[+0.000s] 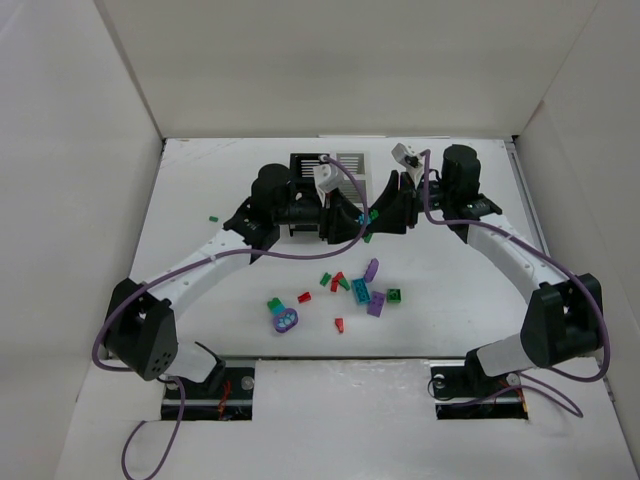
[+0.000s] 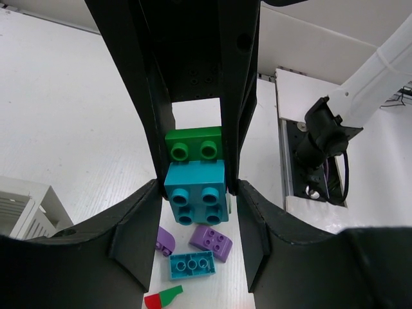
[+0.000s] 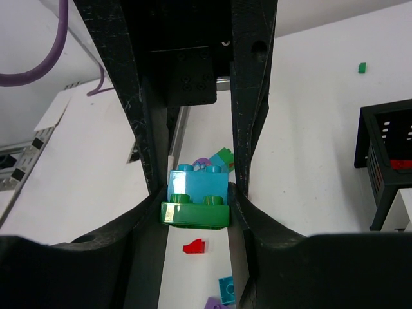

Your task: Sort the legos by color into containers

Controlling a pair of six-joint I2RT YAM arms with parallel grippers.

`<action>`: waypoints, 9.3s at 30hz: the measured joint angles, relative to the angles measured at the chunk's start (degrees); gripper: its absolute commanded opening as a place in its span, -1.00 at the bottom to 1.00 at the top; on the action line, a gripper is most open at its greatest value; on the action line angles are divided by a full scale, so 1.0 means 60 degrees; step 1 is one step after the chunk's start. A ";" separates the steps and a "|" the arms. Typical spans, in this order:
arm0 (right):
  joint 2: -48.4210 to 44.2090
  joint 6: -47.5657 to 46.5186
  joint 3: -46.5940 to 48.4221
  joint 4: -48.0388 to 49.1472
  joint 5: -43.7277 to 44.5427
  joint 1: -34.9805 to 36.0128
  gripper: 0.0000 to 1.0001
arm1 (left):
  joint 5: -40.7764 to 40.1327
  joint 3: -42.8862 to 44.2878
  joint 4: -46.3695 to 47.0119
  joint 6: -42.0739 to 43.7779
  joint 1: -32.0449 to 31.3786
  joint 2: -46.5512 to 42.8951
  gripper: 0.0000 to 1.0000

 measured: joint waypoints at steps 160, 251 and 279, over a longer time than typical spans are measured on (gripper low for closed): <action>0.0605 0.0295 0.0820 0.0015 -0.0244 0.0772 -0.74 | 0.0193 -0.0171 -0.1177 0.1399 0.0215 -0.0688 -1.00; 0.1147 0.0295 0.2073 -0.0240 0.0015 0.0295 0.20 | 0.0441 -0.0386 0.0506 -0.0350 0.1443 -0.0393 -1.00; 0.1450 0.0291 0.2218 -0.0404 0.0805 0.0452 0.52 | -0.0208 -0.0324 0.0408 -0.0437 0.1563 -0.0299 -1.00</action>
